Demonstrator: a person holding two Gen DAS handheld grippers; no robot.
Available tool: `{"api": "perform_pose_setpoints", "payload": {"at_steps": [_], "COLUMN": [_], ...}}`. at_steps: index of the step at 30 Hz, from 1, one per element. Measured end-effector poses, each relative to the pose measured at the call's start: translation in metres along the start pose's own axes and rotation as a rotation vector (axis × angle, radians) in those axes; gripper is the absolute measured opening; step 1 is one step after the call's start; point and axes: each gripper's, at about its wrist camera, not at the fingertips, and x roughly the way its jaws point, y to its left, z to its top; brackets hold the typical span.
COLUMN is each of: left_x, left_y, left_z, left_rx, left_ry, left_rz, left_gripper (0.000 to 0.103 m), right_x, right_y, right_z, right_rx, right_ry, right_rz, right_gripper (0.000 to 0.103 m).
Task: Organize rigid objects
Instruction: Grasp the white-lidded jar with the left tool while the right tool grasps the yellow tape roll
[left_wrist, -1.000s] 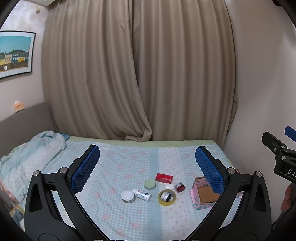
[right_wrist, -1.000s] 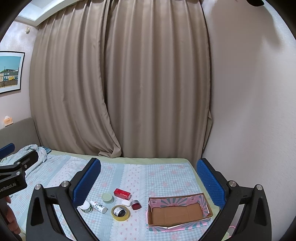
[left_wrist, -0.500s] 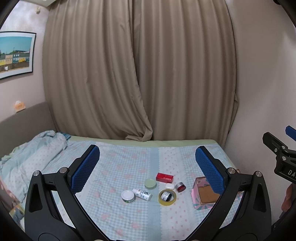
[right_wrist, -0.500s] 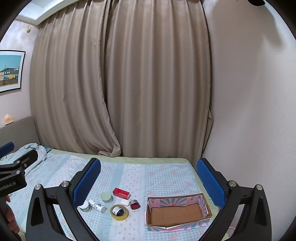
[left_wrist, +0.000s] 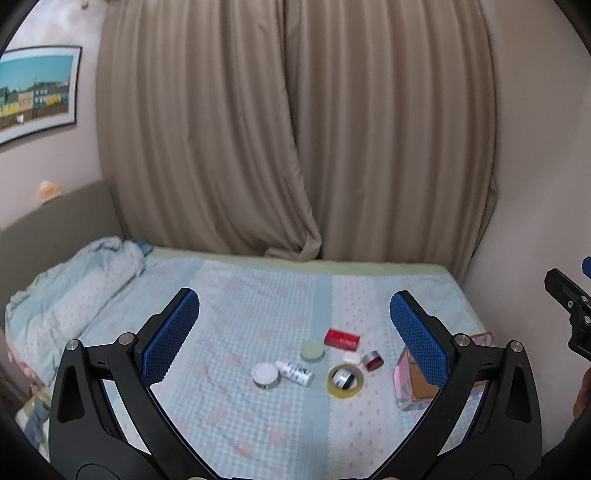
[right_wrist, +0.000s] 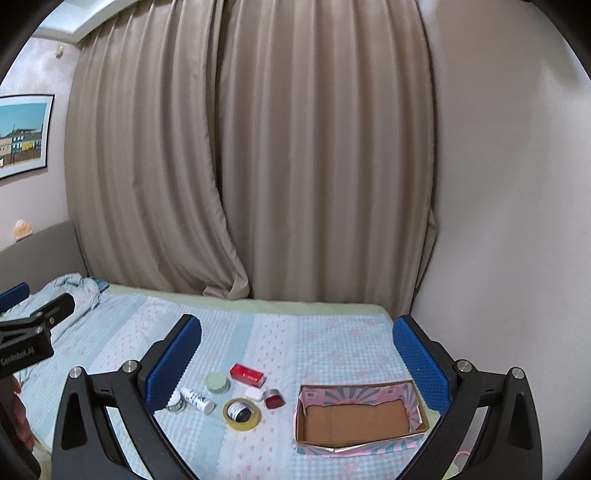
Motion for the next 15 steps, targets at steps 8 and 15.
{"api": "perform_pose_setpoints", "payload": {"at_steps": [8,15], "left_x": [0.078,0.179], "left_y": [0.031,0.064], "left_z": [-0.03,-0.07], "left_rx": [0.045,0.137], "left_ry": [0.18,0.346], "left_rz": [-0.012,-0.118], "left_gripper": [0.103,0.103], "right_x": [0.069,0.145], "right_y": [0.022,0.059], "right_z": [-0.029,-0.063], "right_rx": [-0.009,0.059], "right_ry": [0.163,0.366], "right_rz": [0.035,0.001], "right_gripper": [0.103,0.103]}}
